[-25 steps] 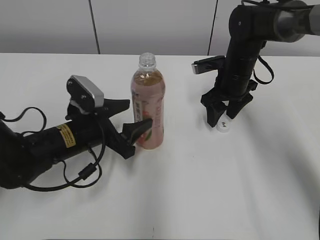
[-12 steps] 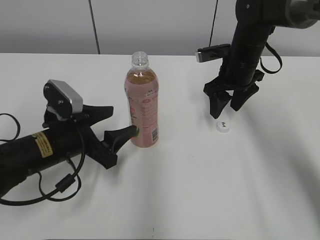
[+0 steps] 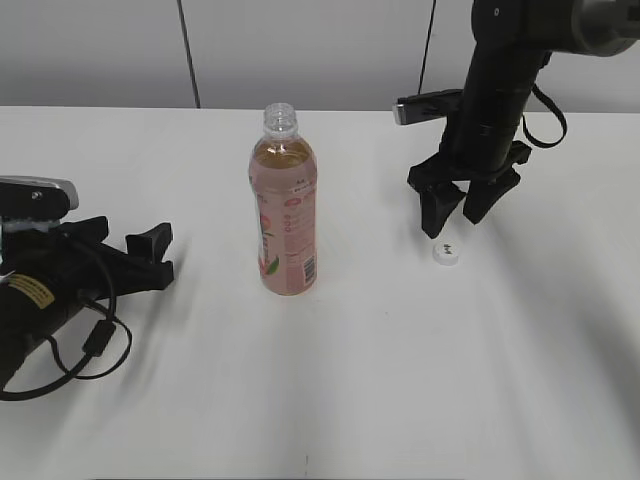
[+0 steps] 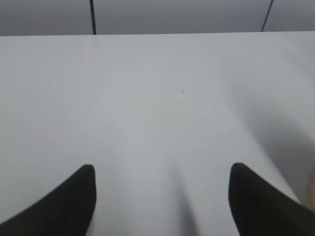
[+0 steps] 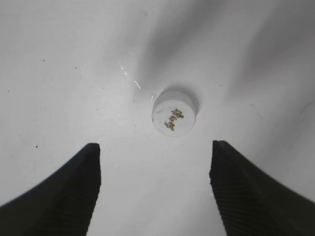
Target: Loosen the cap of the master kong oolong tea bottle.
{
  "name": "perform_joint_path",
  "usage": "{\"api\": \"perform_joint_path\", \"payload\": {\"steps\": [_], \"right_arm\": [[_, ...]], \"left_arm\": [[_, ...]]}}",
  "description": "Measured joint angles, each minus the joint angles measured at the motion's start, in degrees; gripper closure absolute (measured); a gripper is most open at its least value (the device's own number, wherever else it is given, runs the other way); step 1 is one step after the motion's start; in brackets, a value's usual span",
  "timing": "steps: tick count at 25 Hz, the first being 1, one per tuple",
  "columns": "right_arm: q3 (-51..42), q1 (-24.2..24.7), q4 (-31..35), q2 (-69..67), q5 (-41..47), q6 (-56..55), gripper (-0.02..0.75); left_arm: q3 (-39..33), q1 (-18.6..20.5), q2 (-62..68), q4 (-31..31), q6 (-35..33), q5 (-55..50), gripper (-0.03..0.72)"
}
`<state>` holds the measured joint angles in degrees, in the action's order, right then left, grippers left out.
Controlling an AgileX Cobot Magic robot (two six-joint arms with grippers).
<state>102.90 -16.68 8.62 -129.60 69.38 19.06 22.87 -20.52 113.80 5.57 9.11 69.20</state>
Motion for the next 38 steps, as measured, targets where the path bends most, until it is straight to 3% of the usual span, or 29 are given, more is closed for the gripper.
{"api": "perform_joint_path", "payload": {"steps": [6, 10, 17, 21, 27, 36, 38], "right_arm": [[0.0, 0.0, 0.0, 0.6, 0.0, -0.1, 0.215], [0.0, 0.0, 0.1, 0.6, 0.1, -0.3, 0.215], [0.0, 0.0, 0.3, 0.8, 0.1, -0.4, 0.215], [0.0, 0.0, 1.5, 1.6, 0.5, -0.4, 0.215], [0.0, 0.0, 2.9, 2.3, 0.7, -0.4, 0.215], [0.0, 0.0, 5.3, 2.4, 0.7, -0.4, 0.215], [0.0, 0.0, 6.0, 2.4, 0.2, -0.4, 0.215]], "left_arm": [[0.0, 2.6, 0.0, -0.9, 2.3, 0.0, 0.183], [0.0, 10.6, 0.0, -8.2, 7.1, 0.0, 0.183], [0.0, 24.6, 0.0, -18.9, 8.0, 0.0, 0.186], [0.0, 25.7, -2.4, -24.3, 8.0, -2.5, 0.221], [0.0, 25.7, -11.3, -25.2, 8.0, -9.1, 0.232], [1.9, 25.7, -29.6, -22.2, 12.3, -31.4, 0.233], [4.5, 25.7, -33.8, -22.0, 12.8, -40.8, 0.233]]}}
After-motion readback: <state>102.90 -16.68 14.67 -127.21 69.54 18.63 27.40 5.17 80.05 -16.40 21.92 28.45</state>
